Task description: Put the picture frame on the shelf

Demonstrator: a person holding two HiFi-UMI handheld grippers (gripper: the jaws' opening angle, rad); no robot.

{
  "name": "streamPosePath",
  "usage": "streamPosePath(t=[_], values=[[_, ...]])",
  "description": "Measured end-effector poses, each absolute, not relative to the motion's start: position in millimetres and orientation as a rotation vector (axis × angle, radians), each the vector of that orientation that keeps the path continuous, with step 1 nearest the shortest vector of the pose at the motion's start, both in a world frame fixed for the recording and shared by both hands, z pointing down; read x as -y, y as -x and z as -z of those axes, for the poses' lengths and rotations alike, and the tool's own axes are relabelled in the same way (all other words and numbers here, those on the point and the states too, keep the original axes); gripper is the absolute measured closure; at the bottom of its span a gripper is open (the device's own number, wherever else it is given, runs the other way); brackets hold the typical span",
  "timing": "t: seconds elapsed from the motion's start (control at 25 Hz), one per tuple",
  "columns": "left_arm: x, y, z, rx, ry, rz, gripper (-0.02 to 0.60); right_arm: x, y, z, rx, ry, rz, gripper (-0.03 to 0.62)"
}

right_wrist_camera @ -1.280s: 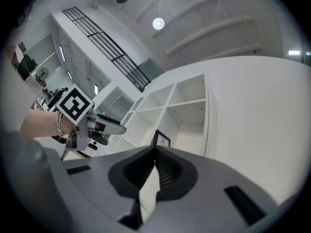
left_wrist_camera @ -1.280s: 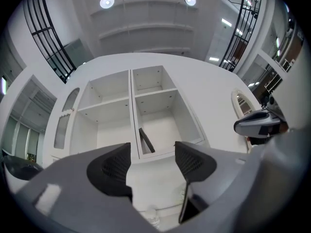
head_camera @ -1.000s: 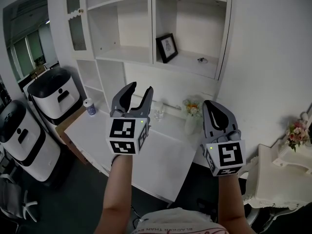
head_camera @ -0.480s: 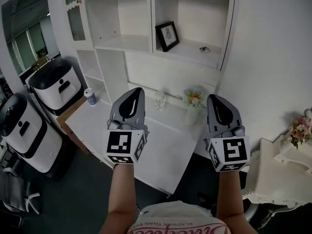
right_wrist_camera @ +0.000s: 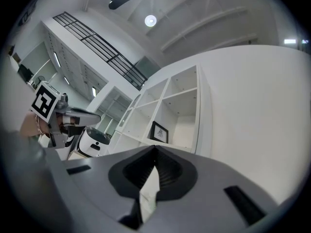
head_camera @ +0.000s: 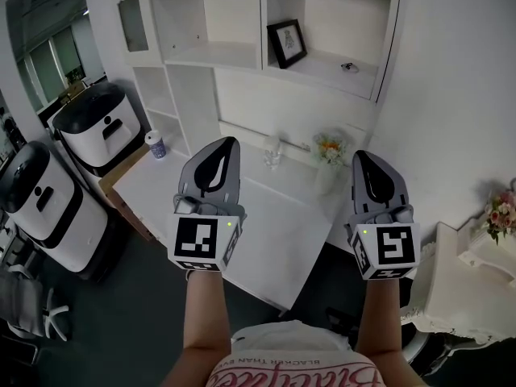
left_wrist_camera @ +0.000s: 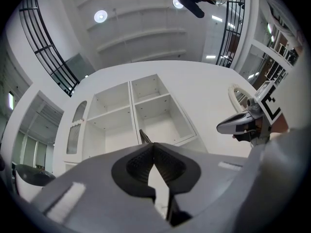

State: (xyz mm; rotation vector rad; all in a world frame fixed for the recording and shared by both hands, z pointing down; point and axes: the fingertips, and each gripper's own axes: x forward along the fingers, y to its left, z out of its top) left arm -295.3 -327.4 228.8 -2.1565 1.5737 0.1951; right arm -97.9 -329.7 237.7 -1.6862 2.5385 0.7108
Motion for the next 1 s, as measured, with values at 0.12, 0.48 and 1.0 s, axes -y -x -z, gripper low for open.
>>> streamPosePath(t=[0.12, 0.48, 1.0], values=[[326, 296, -226, -1.574, 2.142, -0.197, 0.572, 331, 100, -237, -2.546, 1.687, -0.723, 0.585], [327, 295, -221, -1.560, 2.124, -0.162, 0.572, 336, 104, -232, -2.546, 1.667, -0.720, 0.585], [331, 296, -217, -1.570, 2.105, -0.160, 0.572, 339, 108, -229, -2.545, 1.661, -0.727, 0.585]])
